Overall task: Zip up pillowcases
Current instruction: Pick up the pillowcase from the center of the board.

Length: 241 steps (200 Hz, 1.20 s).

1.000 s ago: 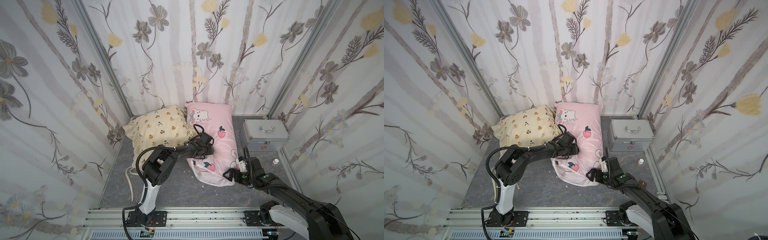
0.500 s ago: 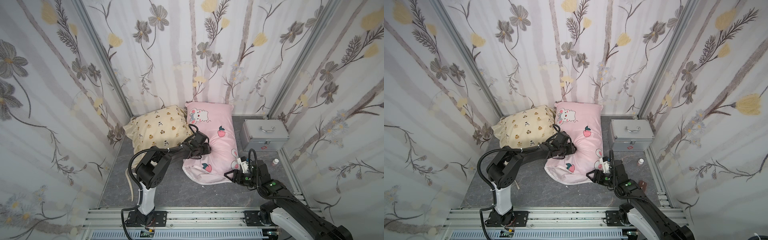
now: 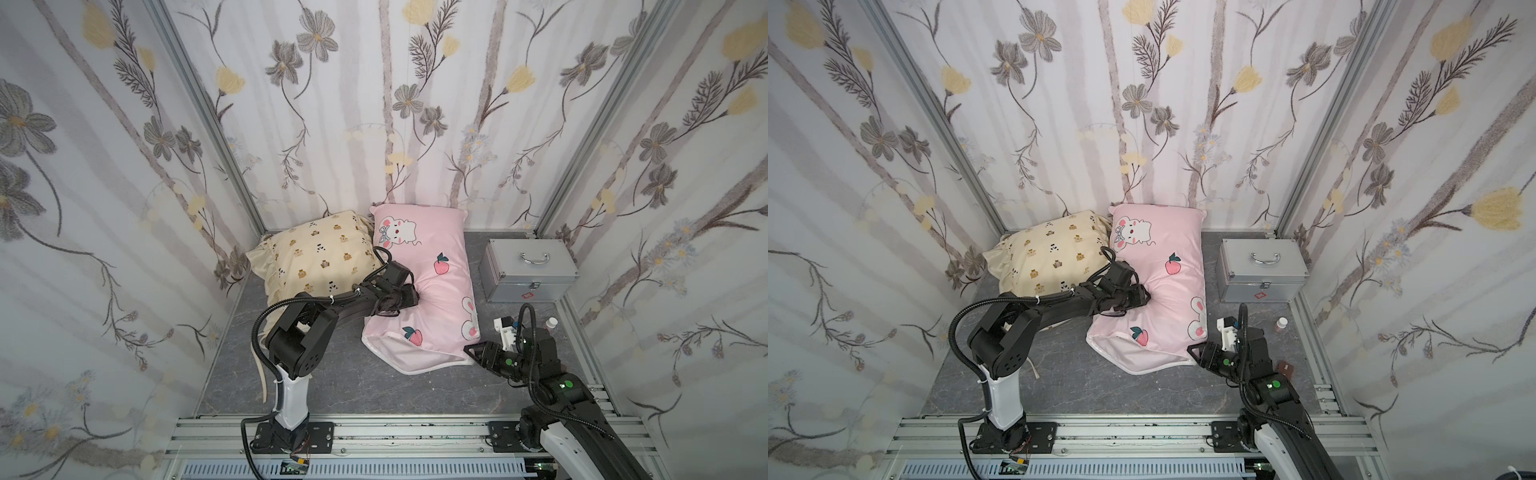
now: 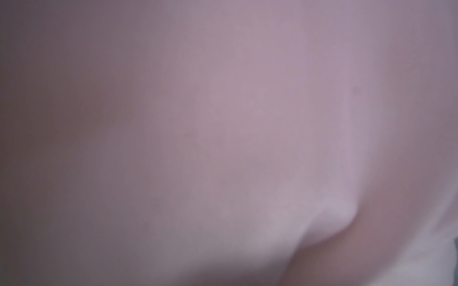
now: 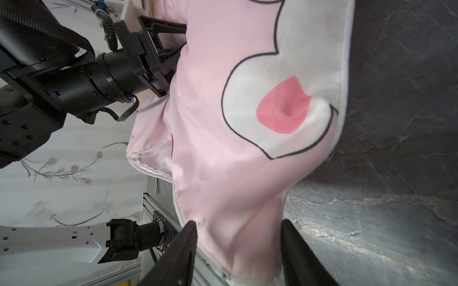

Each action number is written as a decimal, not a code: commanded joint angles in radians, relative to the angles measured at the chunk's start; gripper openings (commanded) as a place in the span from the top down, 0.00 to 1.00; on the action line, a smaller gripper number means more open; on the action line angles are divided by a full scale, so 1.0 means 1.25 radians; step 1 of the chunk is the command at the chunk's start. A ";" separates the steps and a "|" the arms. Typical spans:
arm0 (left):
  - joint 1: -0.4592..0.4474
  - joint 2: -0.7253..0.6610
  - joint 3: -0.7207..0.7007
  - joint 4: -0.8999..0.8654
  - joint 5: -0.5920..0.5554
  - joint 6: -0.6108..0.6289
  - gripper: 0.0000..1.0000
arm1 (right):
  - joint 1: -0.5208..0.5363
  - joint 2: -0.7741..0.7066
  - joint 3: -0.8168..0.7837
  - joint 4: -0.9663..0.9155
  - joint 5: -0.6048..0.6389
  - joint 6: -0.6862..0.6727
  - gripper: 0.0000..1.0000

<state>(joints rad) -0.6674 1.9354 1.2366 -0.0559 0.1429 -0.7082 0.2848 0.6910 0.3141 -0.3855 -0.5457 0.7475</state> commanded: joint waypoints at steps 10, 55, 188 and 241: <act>0.007 -0.005 -0.010 -0.005 -0.064 -0.009 0.46 | -0.004 0.008 0.002 0.028 -0.030 0.024 0.58; 0.007 -0.029 0.009 -0.025 -0.068 -0.002 0.45 | -0.006 -0.022 -0.005 0.037 -0.091 0.069 0.75; 0.009 -0.159 -0.008 -0.064 -0.081 0.017 0.43 | -0.014 -0.045 -0.048 0.114 -0.037 0.125 0.49; -0.003 -0.285 -0.039 -0.098 -0.095 0.023 0.43 | -0.016 -0.040 -0.054 0.133 -0.043 0.135 0.80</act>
<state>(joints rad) -0.6647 1.6325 1.2015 -0.1551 0.0563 -0.6865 0.2672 0.6418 0.2481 -0.2729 -0.5999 0.9051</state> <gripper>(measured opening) 0.572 0.223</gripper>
